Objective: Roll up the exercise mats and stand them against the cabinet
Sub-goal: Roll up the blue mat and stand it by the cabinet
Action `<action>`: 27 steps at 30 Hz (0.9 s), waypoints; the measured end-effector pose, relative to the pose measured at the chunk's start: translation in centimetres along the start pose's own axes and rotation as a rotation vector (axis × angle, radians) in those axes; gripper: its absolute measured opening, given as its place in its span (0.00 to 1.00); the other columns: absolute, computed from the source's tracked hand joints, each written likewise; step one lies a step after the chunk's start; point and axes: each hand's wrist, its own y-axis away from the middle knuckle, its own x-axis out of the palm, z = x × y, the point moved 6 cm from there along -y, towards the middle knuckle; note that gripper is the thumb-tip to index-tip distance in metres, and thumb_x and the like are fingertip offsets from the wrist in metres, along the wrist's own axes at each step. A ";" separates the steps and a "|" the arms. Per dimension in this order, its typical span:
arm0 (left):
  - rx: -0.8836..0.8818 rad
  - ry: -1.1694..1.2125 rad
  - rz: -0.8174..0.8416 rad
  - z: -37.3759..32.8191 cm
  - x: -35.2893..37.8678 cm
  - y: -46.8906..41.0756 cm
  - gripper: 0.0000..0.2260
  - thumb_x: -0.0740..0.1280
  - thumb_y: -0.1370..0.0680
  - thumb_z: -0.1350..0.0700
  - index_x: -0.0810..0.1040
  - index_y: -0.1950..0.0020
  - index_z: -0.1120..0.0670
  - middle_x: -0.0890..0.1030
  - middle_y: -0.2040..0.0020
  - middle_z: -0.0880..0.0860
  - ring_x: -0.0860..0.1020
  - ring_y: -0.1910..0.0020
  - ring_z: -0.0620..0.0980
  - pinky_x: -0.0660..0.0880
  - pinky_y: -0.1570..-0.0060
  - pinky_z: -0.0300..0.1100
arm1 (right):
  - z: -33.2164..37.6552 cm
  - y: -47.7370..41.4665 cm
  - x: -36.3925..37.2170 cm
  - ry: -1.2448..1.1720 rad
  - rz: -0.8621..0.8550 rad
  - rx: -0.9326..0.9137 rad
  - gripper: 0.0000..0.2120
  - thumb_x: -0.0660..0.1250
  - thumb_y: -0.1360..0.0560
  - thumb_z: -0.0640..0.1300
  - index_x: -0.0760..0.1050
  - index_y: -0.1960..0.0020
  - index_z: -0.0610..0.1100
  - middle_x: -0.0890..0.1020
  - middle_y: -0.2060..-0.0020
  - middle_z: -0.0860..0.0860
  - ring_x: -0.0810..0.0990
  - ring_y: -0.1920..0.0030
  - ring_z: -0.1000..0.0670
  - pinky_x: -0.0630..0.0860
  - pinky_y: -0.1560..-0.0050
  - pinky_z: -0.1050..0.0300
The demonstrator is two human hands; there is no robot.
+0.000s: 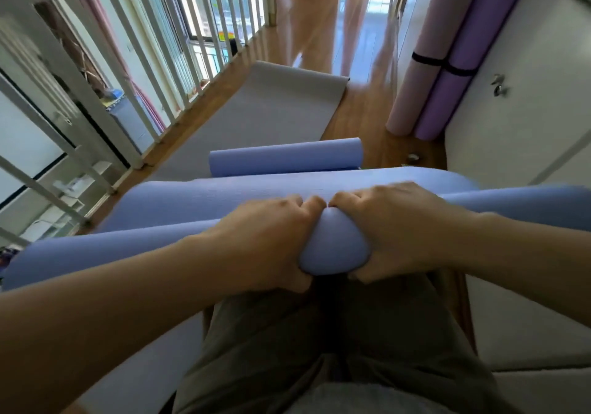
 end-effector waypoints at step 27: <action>-0.009 0.212 0.242 2.4 3.5 -2.0 0.39 0.73 0.35 0.35 0.61 0.29 0.42 0.74 0.36 0.46 0.74 0.42 0.48 0.72 0.40 0.46 | -0.3 -1.3 3.4 0.020 -0.113 -0.017 0.43 0.72 0.36 0.67 0.59 0.28 0.53 0.70 0.35 0.54 0.69 0.37 0.51 0.67 0.36 0.54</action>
